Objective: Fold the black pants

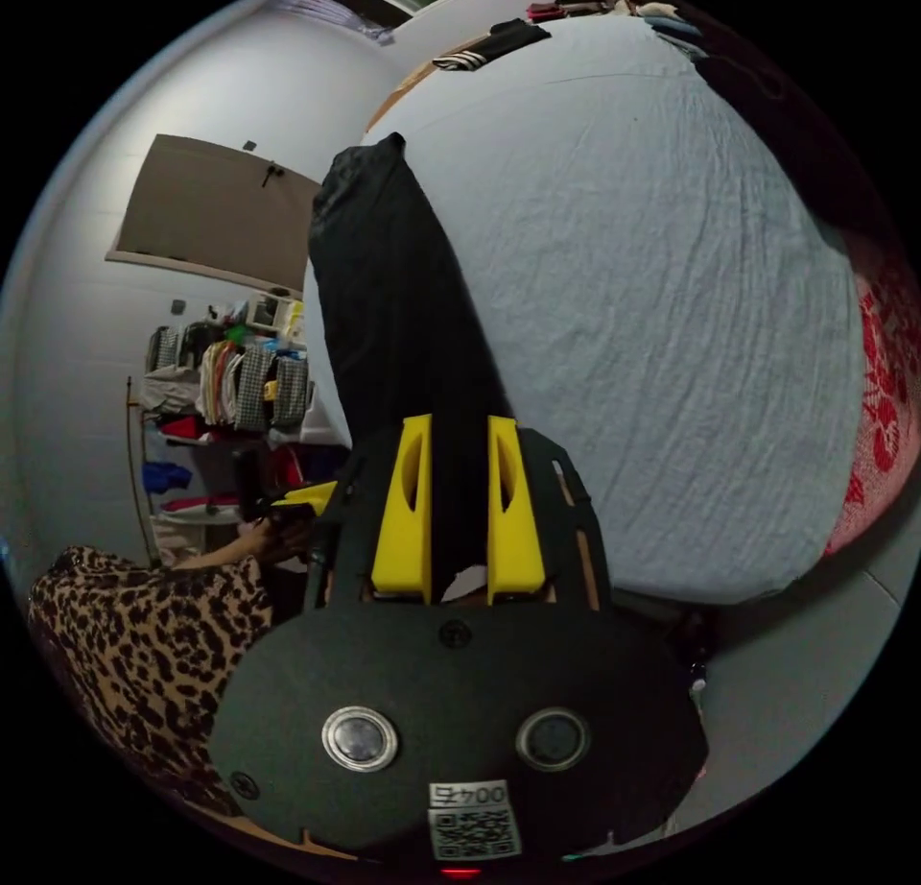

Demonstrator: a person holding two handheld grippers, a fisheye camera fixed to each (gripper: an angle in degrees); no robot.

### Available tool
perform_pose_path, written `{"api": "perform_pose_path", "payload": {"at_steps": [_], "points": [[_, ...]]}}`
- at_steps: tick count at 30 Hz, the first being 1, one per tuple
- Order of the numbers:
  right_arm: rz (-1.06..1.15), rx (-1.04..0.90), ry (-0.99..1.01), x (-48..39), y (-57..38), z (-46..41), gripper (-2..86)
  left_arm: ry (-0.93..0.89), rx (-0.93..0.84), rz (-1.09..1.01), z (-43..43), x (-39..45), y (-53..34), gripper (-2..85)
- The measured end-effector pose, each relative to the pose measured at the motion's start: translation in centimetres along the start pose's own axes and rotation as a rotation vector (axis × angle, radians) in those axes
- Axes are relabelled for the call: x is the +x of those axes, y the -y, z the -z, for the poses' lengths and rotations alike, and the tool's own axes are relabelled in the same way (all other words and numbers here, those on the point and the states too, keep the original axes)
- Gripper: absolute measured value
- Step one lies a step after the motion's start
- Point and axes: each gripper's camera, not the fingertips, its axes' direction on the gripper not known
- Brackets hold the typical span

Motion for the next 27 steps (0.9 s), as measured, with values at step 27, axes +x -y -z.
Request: {"api": "perform_pose_path", "payload": {"at_steps": [27], "points": [[0.356, -0.545, 0.269, 6.4, 3.1, -5.8, 4.6, -0.204, 0.232, 0.084, -18.1, -11.5, -10.7, 8.7]]}}
